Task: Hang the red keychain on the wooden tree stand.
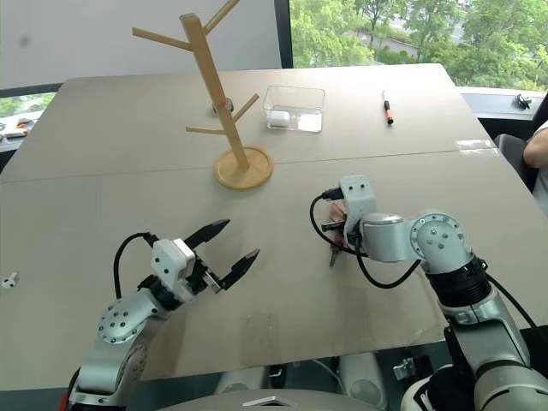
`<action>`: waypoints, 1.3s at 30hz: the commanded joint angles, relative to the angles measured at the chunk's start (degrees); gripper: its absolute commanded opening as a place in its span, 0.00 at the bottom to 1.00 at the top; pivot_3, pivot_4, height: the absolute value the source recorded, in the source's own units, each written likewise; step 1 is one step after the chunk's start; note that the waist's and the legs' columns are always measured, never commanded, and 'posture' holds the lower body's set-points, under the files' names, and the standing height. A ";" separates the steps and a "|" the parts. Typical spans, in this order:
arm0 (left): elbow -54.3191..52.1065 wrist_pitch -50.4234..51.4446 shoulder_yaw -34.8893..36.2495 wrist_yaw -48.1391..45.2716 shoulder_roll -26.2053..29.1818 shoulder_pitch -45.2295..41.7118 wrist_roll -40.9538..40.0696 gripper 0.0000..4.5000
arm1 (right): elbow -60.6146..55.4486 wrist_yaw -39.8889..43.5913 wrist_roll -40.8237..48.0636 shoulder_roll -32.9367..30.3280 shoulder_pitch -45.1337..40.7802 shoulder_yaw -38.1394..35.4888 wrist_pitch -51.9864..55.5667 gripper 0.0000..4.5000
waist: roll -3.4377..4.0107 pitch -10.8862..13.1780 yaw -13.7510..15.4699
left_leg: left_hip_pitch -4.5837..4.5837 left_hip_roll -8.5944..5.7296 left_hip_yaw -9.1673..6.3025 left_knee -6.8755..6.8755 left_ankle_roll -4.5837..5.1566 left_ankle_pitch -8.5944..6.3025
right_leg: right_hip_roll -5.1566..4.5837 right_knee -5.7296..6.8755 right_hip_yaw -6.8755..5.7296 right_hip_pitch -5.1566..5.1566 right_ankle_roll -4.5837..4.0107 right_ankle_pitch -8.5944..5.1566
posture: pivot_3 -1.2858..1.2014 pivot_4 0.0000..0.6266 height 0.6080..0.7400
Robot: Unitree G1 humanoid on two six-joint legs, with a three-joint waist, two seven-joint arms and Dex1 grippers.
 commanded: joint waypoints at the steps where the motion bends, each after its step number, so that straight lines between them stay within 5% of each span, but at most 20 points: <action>1: -3.14 -0.57 -0.23 0.28 -0.08 0.03 0.12 1.00 | 0.08 1.23 0.36 0.37 -0.10 0.00 0.68 0.01 | 0.00 0.00 0.00 | 0.00 0.00 0.01 0.00 0.00 0.00 | 0.00 0.00 0.00 0.00 0.00 0.00 | 0.52 0.24 1.00; 5: -3.05 -0.59 -0.22 0.54 -0.24 -0.29 0.20 1.00 | -1.21 4.07 -2.84 0.42 -0.74 -0.75 0.15 0.01 | 0.00 0.00 -0.01 | 0.01 0.00 0.01 0.00 0.00 0.00 | 0.00 0.00 0.00 0.00 0.00 0.00 | 0.52 0.24 1.00; 10: -4.05 1.96 0.56 5.40 -3.05 -2.94 0.00 1.00 | -12.82 31.22 -29.72 -3.43 -4.34 2.25 -16.54 0.01 | 0.19 0.12 0.13 | -0.11 -0.02 0.05 0.05 0.00 0.00 | 0.01 0.00 0.00 -0.12 0.10 -0.03 | 0.52 0.24 1.00; 19: -16.57 25.58 5.59 23.29 -6.28 -18.14 -3.81 1.00 | -10.88 65.48 -56.20 -1.77 -9.02 5.39 -40.15 0.01 | 0.08 0.10 0.20 | -0.19 -0.03 -0.17 0.31 0.00 0.00 | 0.05 0.04 -0.20 -0.02 0.13 0.05 | 0.52 0.24 1.00; 29: -26.92 55.01 11.58 33.40 -3.20 -37.25 -18.14 1.00 | 1.75 78.18 -74.41 8.64 -13.71 7.46 -54.09 0.01 | 0.04 0.12 0.20 | -0.21 -0.15 -0.18 0.51 -0.03 0.01 | 0.00 0.12 -0.15 0.04 0.11 0.08 | 0.52 0.24 1.00; 39: -29.23 67.04 15.88 38.07 -2.62 -35.76 -29.31 1.00 | 13.83 83.38 -81.83 16.33 -16.78 5.48 -57.76 0.01 | 0.04 0.13 0.26 | -0.17 -0.16 -0.20 0.60 -0.12 0.06 | 0.00 0.25 -0.15 0.04 0.09 0.08 | 0.52 0.24 1.00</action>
